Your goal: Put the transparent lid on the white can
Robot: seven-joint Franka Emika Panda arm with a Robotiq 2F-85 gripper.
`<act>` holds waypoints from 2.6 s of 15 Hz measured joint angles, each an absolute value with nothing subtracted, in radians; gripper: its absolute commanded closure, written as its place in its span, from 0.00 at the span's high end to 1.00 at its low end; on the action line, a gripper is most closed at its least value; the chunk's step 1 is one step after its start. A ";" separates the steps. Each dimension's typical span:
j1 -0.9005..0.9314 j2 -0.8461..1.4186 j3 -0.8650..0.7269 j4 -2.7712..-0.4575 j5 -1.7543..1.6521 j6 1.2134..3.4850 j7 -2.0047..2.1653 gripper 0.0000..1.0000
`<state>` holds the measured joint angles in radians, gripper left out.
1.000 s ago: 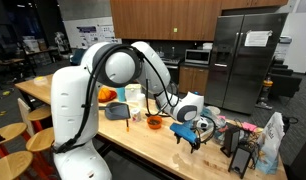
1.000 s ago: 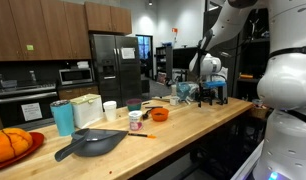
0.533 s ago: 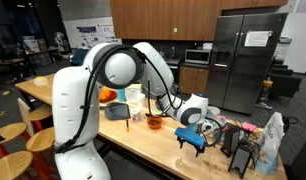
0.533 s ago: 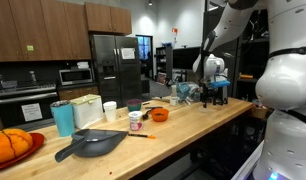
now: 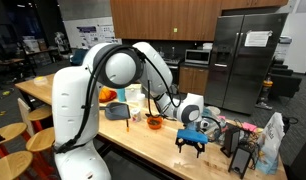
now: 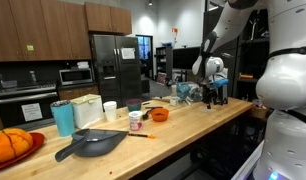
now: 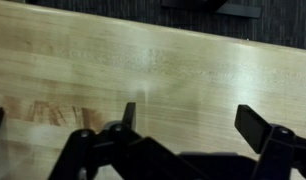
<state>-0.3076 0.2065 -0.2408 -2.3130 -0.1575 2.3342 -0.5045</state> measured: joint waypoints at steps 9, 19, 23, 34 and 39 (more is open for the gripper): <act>-0.308 0.224 -0.236 -2.312 -0.141 2.357 -0.513 1.00; -0.403 0.428 -0.161 -2.137 0.047 2.519 -0.603 0.68; -0.433 0.441 -0.138 -2.091 0.051 2.511 -0.644 0.39; -0.433 0.442 -0.130 -2.060 0.043 2.504 -0.666 0.02; -0.404 0.433 -0.140 -2.046 -0.018 2.456 -0.618 0.02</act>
